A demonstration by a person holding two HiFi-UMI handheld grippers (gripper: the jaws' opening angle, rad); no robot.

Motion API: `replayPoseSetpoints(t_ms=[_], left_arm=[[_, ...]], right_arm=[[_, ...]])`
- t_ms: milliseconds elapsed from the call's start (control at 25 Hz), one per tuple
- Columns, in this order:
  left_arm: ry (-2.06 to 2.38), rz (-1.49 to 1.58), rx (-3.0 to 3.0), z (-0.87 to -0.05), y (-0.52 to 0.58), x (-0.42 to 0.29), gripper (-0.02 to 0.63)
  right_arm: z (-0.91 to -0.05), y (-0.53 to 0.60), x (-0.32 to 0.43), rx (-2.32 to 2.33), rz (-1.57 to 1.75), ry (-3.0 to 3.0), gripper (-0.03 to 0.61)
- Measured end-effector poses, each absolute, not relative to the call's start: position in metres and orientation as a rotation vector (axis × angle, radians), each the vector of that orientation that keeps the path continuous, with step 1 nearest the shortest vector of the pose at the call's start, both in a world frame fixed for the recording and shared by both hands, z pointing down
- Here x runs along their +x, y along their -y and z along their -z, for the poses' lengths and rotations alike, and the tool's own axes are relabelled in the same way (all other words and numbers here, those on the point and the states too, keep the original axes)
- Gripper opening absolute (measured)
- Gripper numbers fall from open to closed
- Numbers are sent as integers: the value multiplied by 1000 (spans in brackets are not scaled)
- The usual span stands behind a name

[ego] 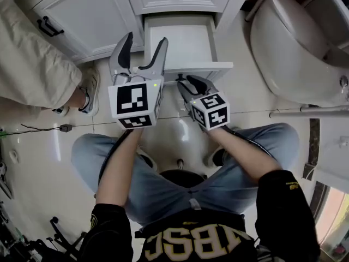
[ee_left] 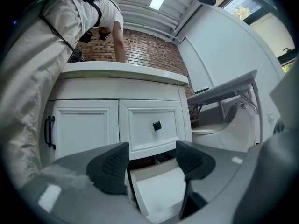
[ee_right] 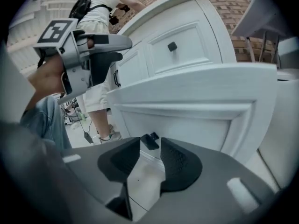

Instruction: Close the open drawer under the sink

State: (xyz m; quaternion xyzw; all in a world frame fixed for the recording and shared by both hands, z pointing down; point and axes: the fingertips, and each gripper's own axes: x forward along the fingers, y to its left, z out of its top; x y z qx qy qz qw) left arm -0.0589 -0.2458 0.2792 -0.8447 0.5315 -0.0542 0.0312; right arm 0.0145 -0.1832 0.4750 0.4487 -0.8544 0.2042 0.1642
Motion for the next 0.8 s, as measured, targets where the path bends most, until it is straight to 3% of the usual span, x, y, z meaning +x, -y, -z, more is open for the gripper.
replayPoseSetpoints(t_ms=[80,800], left_arm=[[-1641,165,-2616,-282,251,-57,316],[-1747,188,-2614,-303,311,-81,301]], right_arm=[[-478,189,10,1270,-602,2443,121],[-471,366,23,1473,-528,2427,123]])
